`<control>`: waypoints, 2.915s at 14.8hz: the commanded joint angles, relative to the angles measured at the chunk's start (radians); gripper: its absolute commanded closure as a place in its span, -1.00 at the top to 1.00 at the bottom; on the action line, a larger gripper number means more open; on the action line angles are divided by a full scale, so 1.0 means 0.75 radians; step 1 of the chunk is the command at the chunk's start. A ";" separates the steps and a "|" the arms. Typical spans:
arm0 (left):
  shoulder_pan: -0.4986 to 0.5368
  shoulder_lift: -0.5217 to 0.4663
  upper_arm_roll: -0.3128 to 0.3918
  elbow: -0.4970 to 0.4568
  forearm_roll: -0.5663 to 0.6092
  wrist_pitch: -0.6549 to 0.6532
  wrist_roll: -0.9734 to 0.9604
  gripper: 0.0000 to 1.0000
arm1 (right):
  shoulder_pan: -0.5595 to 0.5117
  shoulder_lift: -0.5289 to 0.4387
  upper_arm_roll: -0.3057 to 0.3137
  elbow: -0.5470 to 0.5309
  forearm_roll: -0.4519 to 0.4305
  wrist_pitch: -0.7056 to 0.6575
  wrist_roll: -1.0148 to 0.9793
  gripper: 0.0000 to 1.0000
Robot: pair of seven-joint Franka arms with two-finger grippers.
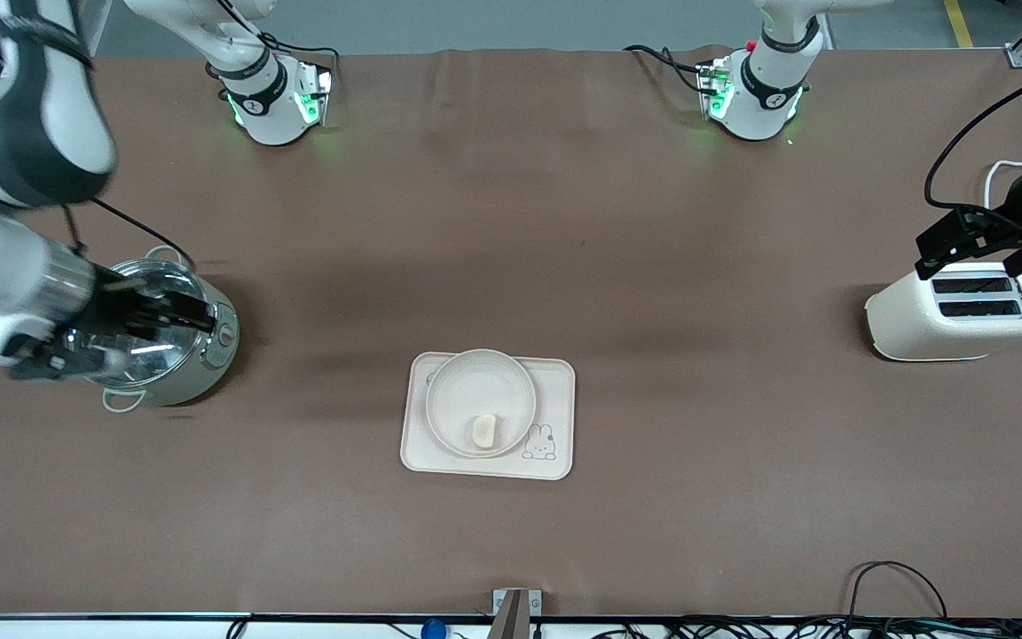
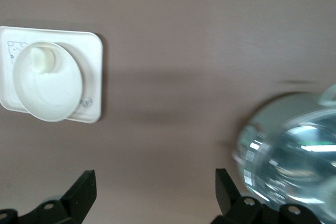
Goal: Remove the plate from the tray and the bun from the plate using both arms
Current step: 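Reach the right gripper past the pot to the white plate's rim, then grasp the plate rim with the right gripper and lift it, then carry the plate with bun off the tray and lower it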
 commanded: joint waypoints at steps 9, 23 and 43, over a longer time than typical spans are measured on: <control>0.002 -0.009 -0.001 0.003 0.021 -0.018 0.015 1.00 | 0.375 0.501 0.002 0.069 0.042 0.548 0.530 1.00; 0.004 -0.011 -0.001 0.005 0.021 -0.018 0.015 1.00 | 0.473 0.771 0.000 0.230 0.073 0.726 0.538 -0.47; 0.004 -0.011 -0.001 0.005 0.021 -0.018 0.015 1.00 | 0.367 0.091 0.139 -0.403 0.098 0.474 0.454 -0.99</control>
